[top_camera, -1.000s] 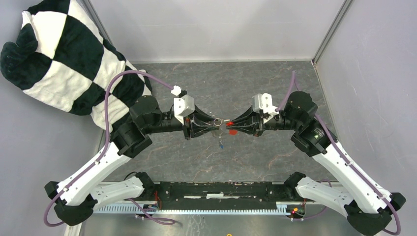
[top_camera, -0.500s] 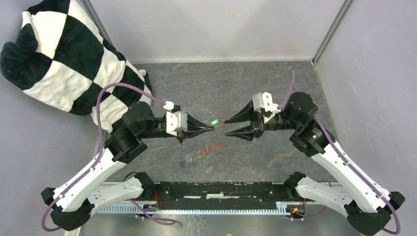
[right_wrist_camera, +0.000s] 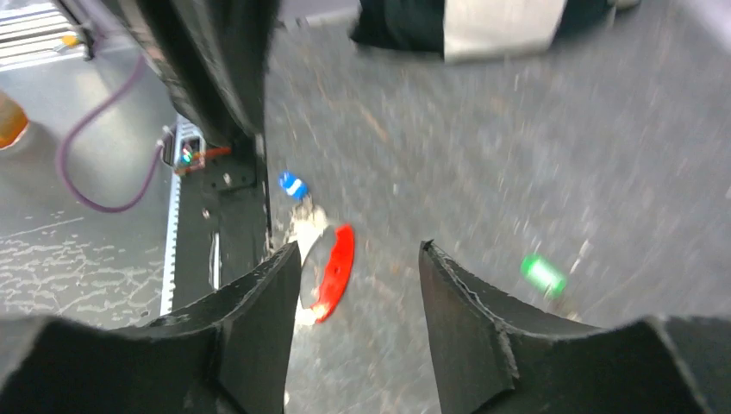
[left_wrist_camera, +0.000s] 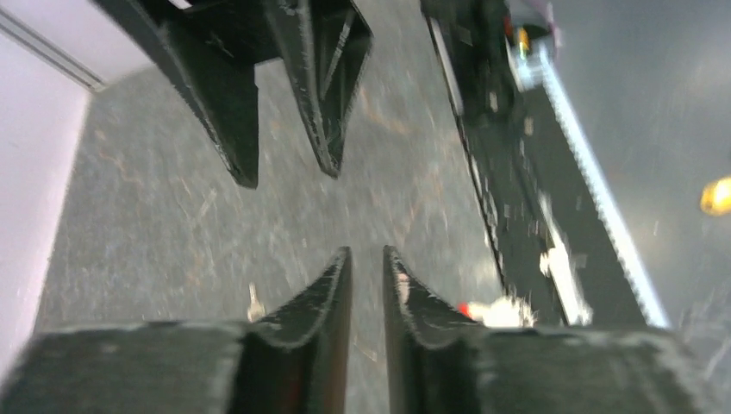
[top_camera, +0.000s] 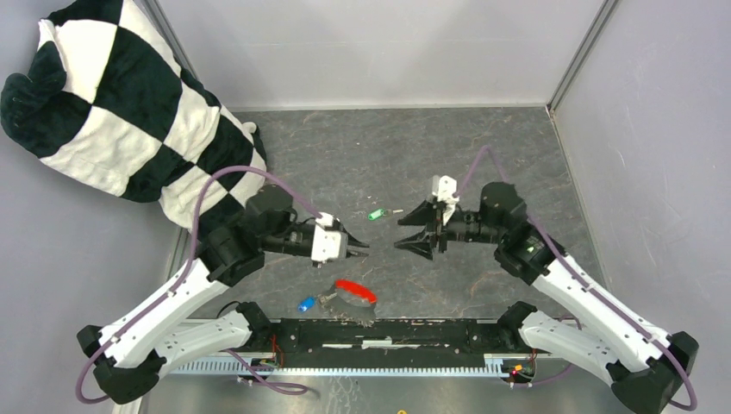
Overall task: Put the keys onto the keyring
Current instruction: Adjust the key on the keyring.
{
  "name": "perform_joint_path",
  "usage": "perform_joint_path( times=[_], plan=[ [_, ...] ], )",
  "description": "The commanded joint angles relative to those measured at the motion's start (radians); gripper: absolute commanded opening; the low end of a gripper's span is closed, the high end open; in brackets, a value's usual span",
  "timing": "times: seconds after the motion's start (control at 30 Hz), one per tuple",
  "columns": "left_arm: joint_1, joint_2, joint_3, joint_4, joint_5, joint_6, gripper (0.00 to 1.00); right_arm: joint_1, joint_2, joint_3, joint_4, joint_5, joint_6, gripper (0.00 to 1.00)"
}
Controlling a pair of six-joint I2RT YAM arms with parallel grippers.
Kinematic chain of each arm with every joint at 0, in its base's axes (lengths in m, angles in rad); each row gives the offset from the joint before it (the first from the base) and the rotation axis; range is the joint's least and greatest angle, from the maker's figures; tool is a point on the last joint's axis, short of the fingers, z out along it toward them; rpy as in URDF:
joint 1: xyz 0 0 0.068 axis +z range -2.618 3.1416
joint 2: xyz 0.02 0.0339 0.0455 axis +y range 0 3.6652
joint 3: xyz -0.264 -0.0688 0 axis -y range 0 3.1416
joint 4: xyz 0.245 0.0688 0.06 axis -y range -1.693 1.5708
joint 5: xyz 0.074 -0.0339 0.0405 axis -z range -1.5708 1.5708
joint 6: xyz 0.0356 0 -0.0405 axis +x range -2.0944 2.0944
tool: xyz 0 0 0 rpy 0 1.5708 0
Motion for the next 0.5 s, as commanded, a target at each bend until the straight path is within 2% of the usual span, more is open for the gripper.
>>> perform_joint_path(
  times=[0.0, 0.1, 0.23, 0.37, 0.47],
  plan=[
    [0.000, 0.046, -0.080, -0.314, -0.010, 0.395, 0.30, 0.007, -0.041, -0.237, -0.022, 0.196, 0.086, 0.60],
    [0.000, 0.050, -0.161, -0.367, -0.078, 0.528, 0.38, 0.038, -0.091, -0.468, 0.095, 0.207, 0.234, 0.65],
    [0.001, 0.020, -0.288, -0.314, -0.103, 0.634, 0.46, 0.142, -0.100, -0.691, 0.320, 0.181, 0.381, 0.71],
    [0.000, 0.025, -0.403, -0.220, -0.128, 0.671, 0.49, 0.312, -0.048, -0.703, 0.342, 0.332, 0.229, 0.68],
    [0.001, 0.022, -0.416, -0.169, -0.180, 0.624, 0.44, 0.386, 0.005, -0.693, 0.410, 0.393, 0.130, 0.65]
  ],
)
